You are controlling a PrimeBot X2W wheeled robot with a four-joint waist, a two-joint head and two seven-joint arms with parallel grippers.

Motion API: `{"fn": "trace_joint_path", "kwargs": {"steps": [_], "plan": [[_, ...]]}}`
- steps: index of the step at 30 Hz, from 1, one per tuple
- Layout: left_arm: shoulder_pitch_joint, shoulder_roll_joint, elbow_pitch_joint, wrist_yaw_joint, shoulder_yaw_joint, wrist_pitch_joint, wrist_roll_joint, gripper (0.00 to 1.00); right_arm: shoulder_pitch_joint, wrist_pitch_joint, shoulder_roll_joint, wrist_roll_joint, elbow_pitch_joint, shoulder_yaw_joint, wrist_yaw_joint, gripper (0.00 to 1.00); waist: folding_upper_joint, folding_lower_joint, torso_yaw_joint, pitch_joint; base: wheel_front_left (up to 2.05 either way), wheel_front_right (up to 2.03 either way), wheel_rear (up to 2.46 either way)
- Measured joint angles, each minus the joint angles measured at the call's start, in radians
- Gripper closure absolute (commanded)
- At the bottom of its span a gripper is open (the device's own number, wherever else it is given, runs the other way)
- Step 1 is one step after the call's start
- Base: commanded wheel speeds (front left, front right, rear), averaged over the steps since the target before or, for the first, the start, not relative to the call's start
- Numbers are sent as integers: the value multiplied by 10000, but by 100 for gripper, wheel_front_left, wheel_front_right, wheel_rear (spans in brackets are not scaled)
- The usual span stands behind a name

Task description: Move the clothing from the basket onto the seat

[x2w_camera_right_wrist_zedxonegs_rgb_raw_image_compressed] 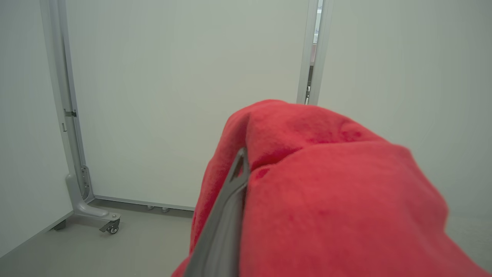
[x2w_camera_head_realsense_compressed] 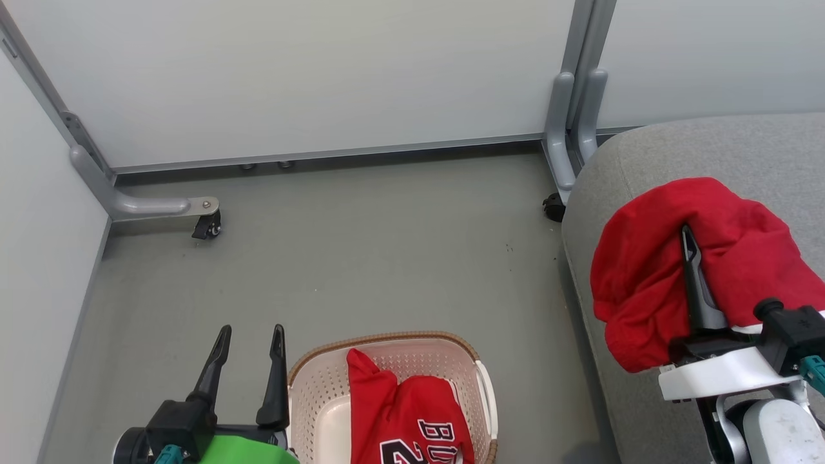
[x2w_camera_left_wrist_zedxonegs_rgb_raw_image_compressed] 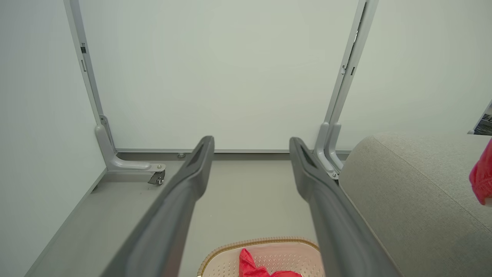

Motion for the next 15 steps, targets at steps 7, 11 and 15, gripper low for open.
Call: {"fn": "trace_joint_path", "kwargs": {"steps": [7,11,15], "plan": [[0,0,59,33,-35,0,-40,0,-5,0,-12,17,0,44,0,100,0,0,-1,-4,0,0,0],[-1,0,98,44,-52,0,-75,0,-8,0,-50,25,-2,67,0,100,0,0,6,-11,0,0,0],[-1,0,100,46,-56,0,-100,0,-8,0,-94,25,-15,84,0,100,0,0,-18,-14,0,0,0]]}}
